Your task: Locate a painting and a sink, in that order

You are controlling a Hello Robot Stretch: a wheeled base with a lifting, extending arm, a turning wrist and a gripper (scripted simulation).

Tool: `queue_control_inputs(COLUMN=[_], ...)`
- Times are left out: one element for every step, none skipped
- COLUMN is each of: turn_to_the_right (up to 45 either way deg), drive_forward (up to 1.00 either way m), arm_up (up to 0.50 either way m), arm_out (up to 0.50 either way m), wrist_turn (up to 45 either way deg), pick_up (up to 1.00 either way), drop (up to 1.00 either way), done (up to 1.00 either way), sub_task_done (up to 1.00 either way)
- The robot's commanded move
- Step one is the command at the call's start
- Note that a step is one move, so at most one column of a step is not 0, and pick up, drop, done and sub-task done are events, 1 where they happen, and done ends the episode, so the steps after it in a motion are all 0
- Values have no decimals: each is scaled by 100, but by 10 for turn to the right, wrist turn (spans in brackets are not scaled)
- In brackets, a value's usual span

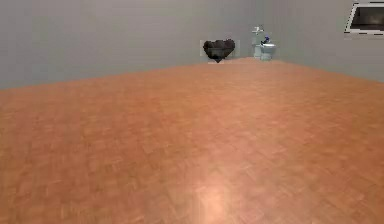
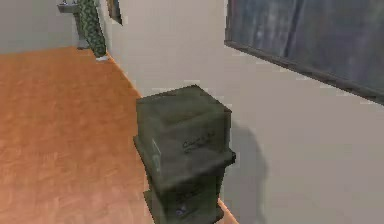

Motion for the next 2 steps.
queue_control_inputs(turn_to_the_right=[150,0], drive_forward=[0,55], arm_up=[0,0], arm_out=[0,0], wrist_turn=[0,0], pick_up=[0,0], drop=[0,0], done=[0,0], sub_task_done=[0,0])
